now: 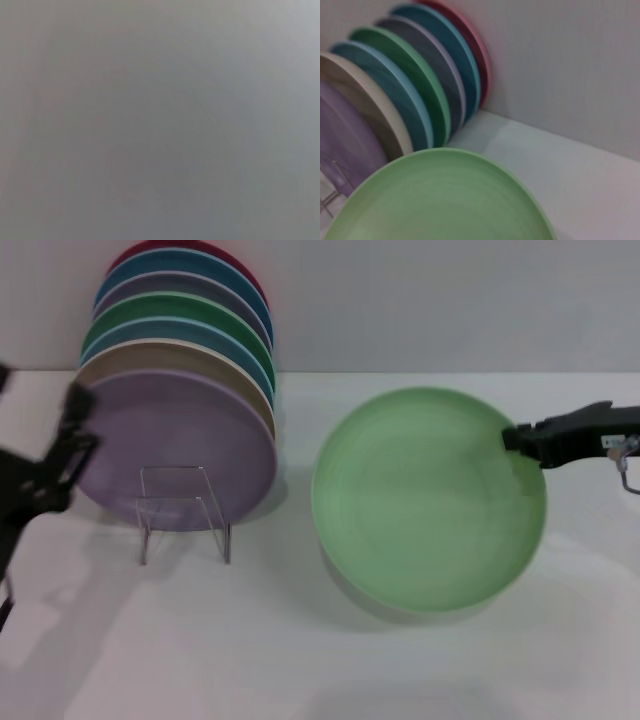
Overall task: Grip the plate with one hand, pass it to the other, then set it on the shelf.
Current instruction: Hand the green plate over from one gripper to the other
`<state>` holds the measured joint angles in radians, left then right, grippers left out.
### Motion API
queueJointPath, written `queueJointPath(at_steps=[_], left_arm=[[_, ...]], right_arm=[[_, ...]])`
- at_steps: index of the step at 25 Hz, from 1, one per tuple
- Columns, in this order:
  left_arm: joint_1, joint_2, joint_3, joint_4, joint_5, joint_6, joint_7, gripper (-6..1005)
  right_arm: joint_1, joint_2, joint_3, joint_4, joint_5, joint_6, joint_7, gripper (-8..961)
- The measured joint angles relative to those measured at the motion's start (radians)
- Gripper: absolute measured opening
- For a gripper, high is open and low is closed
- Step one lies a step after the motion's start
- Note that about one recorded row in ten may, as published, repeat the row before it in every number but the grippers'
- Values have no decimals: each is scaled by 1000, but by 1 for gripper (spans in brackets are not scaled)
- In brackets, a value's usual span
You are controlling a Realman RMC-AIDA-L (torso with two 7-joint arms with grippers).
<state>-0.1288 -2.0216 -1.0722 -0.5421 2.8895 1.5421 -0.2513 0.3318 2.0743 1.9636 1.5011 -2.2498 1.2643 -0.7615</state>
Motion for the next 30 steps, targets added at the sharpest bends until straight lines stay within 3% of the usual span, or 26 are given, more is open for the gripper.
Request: queueJointPath(at_steps=[2, 3, 4, 7, 8, 9, 10, 12, 13, 14, 15, 16, 17, 18, 21, 22, 23, 24, 27, 28, 29, 30], left_arm=[[1, 54, 52, -116, 2, -125, -36, 812], [2, 115, 103, -256, 2, -271, -65, 811], [2, 115, 103, -256, 2, -271, -65, 811], [9, 198, 141, -461, 1, -501, -73, 809], [17, 257, 151, -609, 2, -681, -94, 809], [17, 257, 151, -609, 2, -681, -94, 808], [17, 272, 152, -644, 3, -721, -103, 808], [14, 338, 162, -790, 3, -890, -134, 807], [0, 386, 174, -909, 3, -1040, -140, 806], [0, 386, 174, -909, 3, -1040, -140, 806], [-15, 413, 178, -1019, 2, -1207, -139, 805], [-15, 413, 178, -1019, 2, -1207, -139, 805], [-25, 423, 178, -1077, 2, -1297, -137, 804], [-50, 432, 182, -1172, 1, -1467, -113, 804], [-67, 422, 184, -1233, 0, -1577, -79, 802], [-74, 411, 182, -1261, -1, -1640, -53, 802], [-81, 372, 167, -1302, -5, -1749, 3, 801], [-81, 372, 167, -1302, -5, -1749, 3, 801], [-84, 294, 127, -1347, -38, -1906, 124, 799], [-88, 235, 85, -1359, -102, -2009, 246, 799], [-88, 235, 85, -1359, -102, -2009, 246, 798], [-91, 188, 47, -1363, -162, -2083, 353, 798]], right_arm=[[-37, 1, 4, 15, 56, -12, -62, 19], [-68, 2, 8, 27, 103, -24, -114, 19], [-68, 2, 8, 27, 103, -24, -114, 19], [-105, 2, 18, 38, 158, -36, -181, 19], [-123, 3, 22, 43, 174, -53, -211, 18], [-123, 3, 22, 43, 174, -53, -211, 18], [-130, 3, 23, 46, 176, -61, -224, 18], [-141, 5, 25, 50, 177, -77, -250, 18], [-146, 6, 25, 52, 177, -96, -266, 18], [-146, 6, 25, 52, 177, -96, -266, 18], [-147, 7, 24, 52, 177, -112, -277, 18], [-147, 7, 24, 52, 177, -112, -277, 18], [-148, 7, 21, 52, 177, -118, -285, 18], [-146, 7, 13, 52, 178, -129, -294, 18], [-142, 7, 2, 52, 178, -133, -299, 19], [-140, 7, -1, 53, 179, -134, -300, 19], [-138, 7, -6, 55, 180, -135, -304, 19], [-138, 7, -6, 55, 180, -135, -304, 19], [-138, 7, -15, 62, 180, -135, -307, 19], [-144, 7, -20, 70, 180, -135, -314, 19], [-144, 7, -20, 70, 180, -135, -314, 19], [-146, 7, -22, 73, 180, -135, -316, 19]])
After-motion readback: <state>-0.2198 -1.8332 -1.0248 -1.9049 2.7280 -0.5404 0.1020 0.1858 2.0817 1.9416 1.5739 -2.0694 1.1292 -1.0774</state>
